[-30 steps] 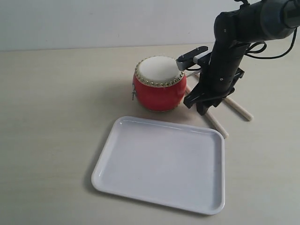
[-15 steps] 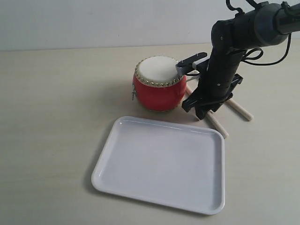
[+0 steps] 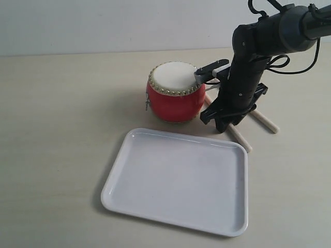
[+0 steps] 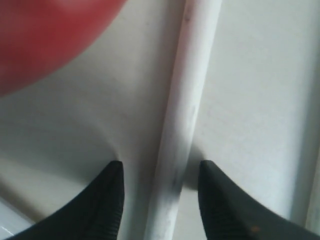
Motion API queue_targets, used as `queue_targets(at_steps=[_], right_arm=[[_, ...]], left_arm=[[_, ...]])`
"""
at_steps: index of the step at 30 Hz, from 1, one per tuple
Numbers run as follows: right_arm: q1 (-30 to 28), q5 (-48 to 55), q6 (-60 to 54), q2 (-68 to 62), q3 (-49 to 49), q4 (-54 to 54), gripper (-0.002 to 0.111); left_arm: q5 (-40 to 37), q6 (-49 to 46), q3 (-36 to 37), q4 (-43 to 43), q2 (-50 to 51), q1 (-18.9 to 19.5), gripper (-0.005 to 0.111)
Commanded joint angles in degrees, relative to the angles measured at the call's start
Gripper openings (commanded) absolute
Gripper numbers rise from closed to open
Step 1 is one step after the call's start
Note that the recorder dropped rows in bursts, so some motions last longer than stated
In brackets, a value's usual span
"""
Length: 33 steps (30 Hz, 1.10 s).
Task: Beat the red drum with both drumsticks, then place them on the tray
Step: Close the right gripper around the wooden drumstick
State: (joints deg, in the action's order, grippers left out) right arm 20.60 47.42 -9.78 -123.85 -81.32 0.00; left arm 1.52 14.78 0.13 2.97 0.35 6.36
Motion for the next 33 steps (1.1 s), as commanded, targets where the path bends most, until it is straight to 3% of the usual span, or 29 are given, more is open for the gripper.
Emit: queue_targets(at_steps=[1,12,33], right_arm=[[0.0,0.3,0.1,-0.2,-0.3,-0.6,0.036],[0.0,2.3,2.4,-0.2,-0.3,-1.7,0.000],[0.0,5.0,9.0,6.1,-0.3,-6.3,0.000]], left_arm=[[-0.1,0.3,-0.1,-0.4,-0.3,-0.4,0.000],[-0.1,0.2,-0.1,-0.4,-0.3,-0.4,0.000],[-0.1,0.3,-0.1,-0.4,-0.3,-0.5,0.000]])
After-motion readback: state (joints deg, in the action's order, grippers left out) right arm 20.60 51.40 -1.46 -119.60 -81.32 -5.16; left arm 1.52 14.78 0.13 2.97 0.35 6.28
